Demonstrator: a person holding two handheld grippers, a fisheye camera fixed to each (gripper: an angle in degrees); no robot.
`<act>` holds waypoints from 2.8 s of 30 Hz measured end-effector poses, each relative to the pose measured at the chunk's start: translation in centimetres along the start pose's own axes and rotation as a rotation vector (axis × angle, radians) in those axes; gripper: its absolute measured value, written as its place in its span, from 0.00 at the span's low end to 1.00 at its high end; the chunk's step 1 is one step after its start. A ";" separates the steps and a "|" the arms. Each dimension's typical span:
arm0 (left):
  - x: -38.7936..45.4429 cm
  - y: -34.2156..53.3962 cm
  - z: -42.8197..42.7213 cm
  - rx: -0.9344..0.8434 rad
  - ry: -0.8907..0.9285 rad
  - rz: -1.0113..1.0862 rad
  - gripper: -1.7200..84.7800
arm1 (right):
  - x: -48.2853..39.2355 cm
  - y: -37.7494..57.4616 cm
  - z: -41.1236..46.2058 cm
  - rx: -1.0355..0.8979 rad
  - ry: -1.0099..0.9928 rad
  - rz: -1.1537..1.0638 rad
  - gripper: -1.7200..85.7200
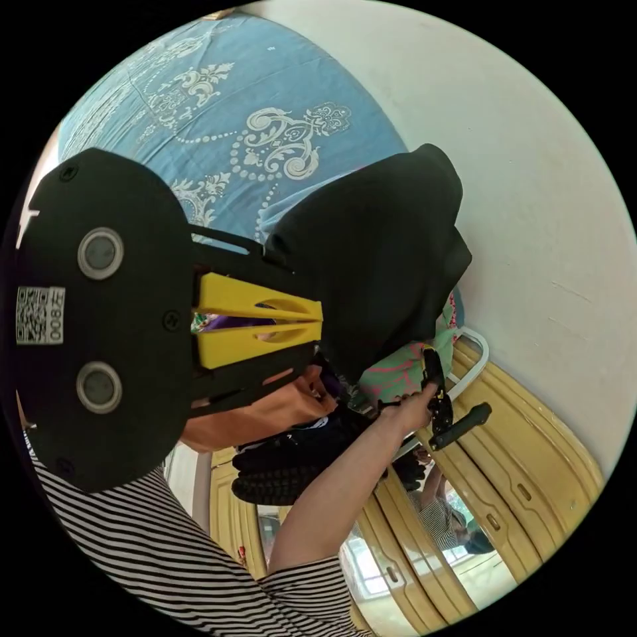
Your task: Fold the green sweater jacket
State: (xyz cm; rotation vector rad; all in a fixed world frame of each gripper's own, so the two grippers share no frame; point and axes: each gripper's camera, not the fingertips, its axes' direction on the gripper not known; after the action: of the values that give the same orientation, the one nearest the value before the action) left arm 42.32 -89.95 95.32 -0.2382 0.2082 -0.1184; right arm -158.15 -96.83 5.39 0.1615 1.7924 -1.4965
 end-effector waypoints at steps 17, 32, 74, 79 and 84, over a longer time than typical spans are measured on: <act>-8.5 18.3 -12.0 0.128 0.206 -0.077 0.02 | 18.3 15.6 -28.9 0.650 -0.771 0.222 0.05; -20.7 42.9 -31.4 0.530 0.220 -0.132 0.02 | -8.6 17.5 -60.6 0.944 -1.002 -0.380 0.04; -68.3 128.2 -36.7 0.388 0.315 -1.100 0.14 | -97.3 46.2 -12.0 -0.770 -0.850 -0.570 0.08; -73.8 123.8 -37.0 0.333 0.111 -1.022 0.17 | -114.3 41.3 -12.7 -0.554 -0.616 -0.865 0.12; -78.3 122.4 -34.9 0.115 -0.090 -1.006 0.13 | -129.0 42.6 -12.2 -0.382 -0.425 -1.108 0.13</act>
State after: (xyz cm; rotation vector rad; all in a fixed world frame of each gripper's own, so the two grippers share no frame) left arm -30.20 31.44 46.92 -0.2147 -0.0258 -1.1120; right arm -51.82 -25.65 52.72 -1.4293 1.8064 -1.6170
